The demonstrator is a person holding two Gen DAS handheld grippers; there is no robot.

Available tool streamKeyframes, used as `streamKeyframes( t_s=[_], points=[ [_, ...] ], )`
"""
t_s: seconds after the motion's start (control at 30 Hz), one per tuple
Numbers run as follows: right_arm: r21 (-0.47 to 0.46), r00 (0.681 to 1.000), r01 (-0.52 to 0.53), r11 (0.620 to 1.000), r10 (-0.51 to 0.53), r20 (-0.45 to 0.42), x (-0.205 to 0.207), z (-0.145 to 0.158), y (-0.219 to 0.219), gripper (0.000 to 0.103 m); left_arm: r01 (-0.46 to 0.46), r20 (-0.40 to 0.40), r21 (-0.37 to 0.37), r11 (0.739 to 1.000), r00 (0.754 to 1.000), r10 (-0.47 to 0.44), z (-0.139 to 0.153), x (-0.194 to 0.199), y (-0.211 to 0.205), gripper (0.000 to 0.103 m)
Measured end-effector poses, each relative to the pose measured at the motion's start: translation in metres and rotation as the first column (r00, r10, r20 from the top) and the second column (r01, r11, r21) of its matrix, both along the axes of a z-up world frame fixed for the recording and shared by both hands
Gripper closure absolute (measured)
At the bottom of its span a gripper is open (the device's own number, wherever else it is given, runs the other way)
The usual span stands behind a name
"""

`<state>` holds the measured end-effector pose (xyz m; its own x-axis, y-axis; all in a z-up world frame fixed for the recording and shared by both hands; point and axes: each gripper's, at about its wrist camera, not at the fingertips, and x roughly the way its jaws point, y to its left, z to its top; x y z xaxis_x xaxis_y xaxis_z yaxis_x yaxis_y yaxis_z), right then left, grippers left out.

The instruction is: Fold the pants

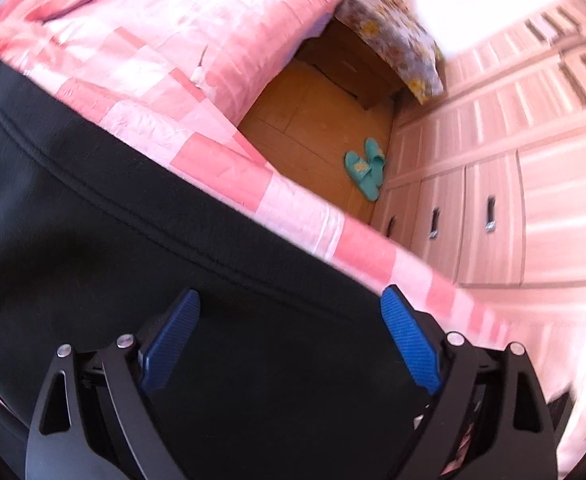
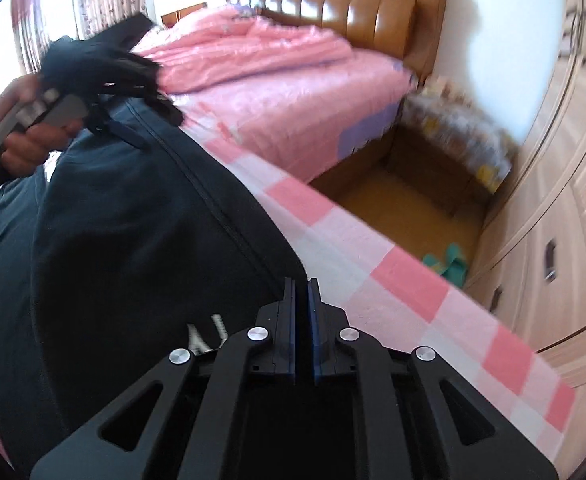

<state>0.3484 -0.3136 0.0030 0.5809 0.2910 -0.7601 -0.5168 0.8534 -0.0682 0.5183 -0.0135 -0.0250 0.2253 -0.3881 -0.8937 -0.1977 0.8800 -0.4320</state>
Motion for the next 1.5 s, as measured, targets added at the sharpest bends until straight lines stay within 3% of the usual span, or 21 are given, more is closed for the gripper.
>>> streamKeyframes(
  t_s=[0.1,0.23,0.3,0.37,0.43,0.5,0.57,0.7,0.8,0.87,0.93,1.03,1.07,1.1,1.17,1.23,1.37,1.43,1.47,1.5],
  points=[
    [-0.019,0.997,0.009,1.000,-0.008,0.078,-0.029,0.013,0.005,0.092,-0.046,-0.006,-0.024,0.999,0.999,0.046,0.001,0.001,0.002,0.012],
    [-0.051,0.981,-0.017,0.999,0.026,0.190,-0.085,0.034,0.022,0.092,-0.037,-0.009,0.055,0.998,0.999,0.037,0.000,-0.006,-0.007,0.018],
    [-0.094,0.970,-0.015,0.995,0.038,0.240,-0.114,0.038,0.036,0.092,-0.043,-0.001,0.083,0.996,0.999,0.043,0.002,-0.011,-0.006,0.035],
    [-0.108,0.963,0.006,0.994,0.024,0.268,-0.131,0.039,0.044,0.092,-0.060,0.016,0.124,0.990,0.998,0.058,0.005,-0.023,0.003,0.084],
    [-0.131,0.945,0.069,0.989,-0.023,0.325,-0.146,0.040,0.046,0.097,-0.089,0.069,0.068,0.994,0.994,0.084,0.017,-0.041,0.020,0.093],
    [-0.087,0.936,0.115,0.990,-0.078,0.343,-0.161,0.045,0.037,0.097,-0.115,0.159,0.004,0.993,0.981,0.113,0.038,-0.067,0.038,0.093],
    [-0.029,0.924,0.155,0.988,-0.134,0.358,-0.178,0.050,0.028,0.098,-0.129,0.273,-0.066,0.989,0.951,0.142,0.064,-0.109,0.056,0.094],
    [0.025,0.937,0.160,0.987,-0.160,0.311,-0.213,0.048,0.024,0.098,-0.085,0.479,-0.127,0.988,0.867,0.136,0.090,-0.223,0.080,0.094],
    [0.160,0.948,0.207,0.965,-0.238,0.209,-0.236,0.042,0.010,0.098,-0.020,0.583,-0.095,0.995,0.809,0.072,0.082,-0.298,0.083,0.094],
    [0.248,0.946,0.269,0.931,-0.303,0.110,-0.247,0.035,-0.001,0.097,0.025,0.642,-0.023,0.999,0.767,-0.004,0.060,-0.349,0.079,0.093],
    [0.294,0.933,0.340,0.893,-0.360,0.015,-0.254,0.026,-0.010,0.097,0.056,0.630,0.031,0.998,0.774,-0.063,0.029,-0.380,0.078,0.092],
    [0.284,0.907,0.419,0.863,-0.414,-0.078,-0.261,0.012,-0.019,0.097,0.084,0.544,0.036,0.996,0.834,-0.090,-0.022,-0.398,0.080,0.089],
    [0.297,0.897,0.442,0.846,-0.427,-0.116,-0.261,0.007,-0.023,0.097,0.084,0.530,0.027,0.996,0.844,-0.085,-0.030,-0.401,0.082,0.088],
    [0.323,0.885,0.465,0.824,-0.433,-0.169,-0.260,0.002,-0.029,0.097,0.087,0.532,0.015,0.996,0.843,-0.082,-0.029,-0.402,0.081,0.087],
    [0.367,0.857,0.513,0.776,-0.438,-0.271,-0.266,-0.013,-0.034,0.097,0.073,0.540,0.060,0.996,0.837,-0.094,-0.022,-0.400,0.082,0.078],
    [0.328,0.835,0.548,0.769,-0.482,-0.265,-0.265,-0.020,-0.037,0.097,0.069,0.510,0.082,0.994,0.854,-0.101,-0.029,-0.395,0.080,0.077],
    [0.301,0.824,0.562,0.770,-0.488,-0.287,-0.269,-0.024,-0.029,0.097,0.069,0.528,0.081,0.994,0.843,-0.101,-0.029,-0.395,0.081,0.075],
    [0.402,0.822,0.563,0.722,-0.438,-0.363,-0.263,-0.026,-0.032,0.097,0.079,0.532,0.114,0.990,0.837,-0.128,-0.028,-0.396,0.071,0.068],
    [0.424,0.806,0.585,0.691,-0.438,-0.399,-0.260,-0.032,-0.033,0.097,0.091,0.534,0.123,0.988,0.833,-0.144,-0.026,-0.394,0.067,0.059],
    [0.345,0.768,0.623,0.702,-0.467,-0.437,-0.252,-0.043,-0.028,0.097,0.104,0.536,0.136,0.985,0.829,-0.162,-0.026,-0.394,0.063,0.055]
  ],
)
